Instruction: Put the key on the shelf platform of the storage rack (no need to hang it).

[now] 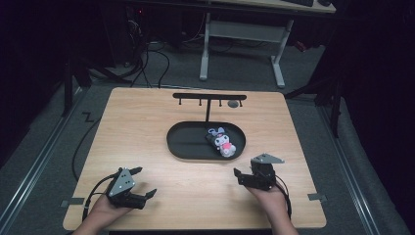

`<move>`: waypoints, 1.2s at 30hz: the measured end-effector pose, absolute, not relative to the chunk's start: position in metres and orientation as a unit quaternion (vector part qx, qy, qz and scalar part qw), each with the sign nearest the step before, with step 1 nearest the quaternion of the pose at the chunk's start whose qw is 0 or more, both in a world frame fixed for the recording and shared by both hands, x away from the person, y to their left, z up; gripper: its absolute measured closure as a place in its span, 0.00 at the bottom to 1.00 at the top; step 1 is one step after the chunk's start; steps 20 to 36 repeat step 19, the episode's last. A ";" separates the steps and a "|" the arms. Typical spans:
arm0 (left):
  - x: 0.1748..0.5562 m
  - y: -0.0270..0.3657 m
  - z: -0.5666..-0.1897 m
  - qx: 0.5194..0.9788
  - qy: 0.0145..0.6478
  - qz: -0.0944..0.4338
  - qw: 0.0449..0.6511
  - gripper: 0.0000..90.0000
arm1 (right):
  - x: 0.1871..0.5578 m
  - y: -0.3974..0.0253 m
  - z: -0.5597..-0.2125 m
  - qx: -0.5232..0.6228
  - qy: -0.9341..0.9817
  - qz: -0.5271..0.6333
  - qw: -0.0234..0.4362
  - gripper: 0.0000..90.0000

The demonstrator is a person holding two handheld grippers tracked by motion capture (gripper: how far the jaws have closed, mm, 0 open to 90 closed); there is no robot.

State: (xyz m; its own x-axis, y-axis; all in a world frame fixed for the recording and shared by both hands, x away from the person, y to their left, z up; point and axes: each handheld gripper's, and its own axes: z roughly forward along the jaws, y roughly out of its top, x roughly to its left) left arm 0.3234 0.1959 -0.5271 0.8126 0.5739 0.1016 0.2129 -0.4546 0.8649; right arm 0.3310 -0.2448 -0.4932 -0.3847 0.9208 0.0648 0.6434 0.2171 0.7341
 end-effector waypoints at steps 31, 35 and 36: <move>0.325 0.190 -0.526 0.837 0.225 0.189 0.461 0.10 | 0.280 -0.259 -0.515 0.517 0.727 0.369 0.260 0.23; 0.325 0.190 -0.526 0.837 0.225 0.189 0.461 0.10 | 0.280 -0.259 -0.515 0.517 0.727 0.369 0.260 0.23; 0.325 0.190 -0.526 0.837 0.225 0.189 0.461 0.10 | 0.280 -0.259 -0.515 0.517 0.727 0.369 0.260 0.23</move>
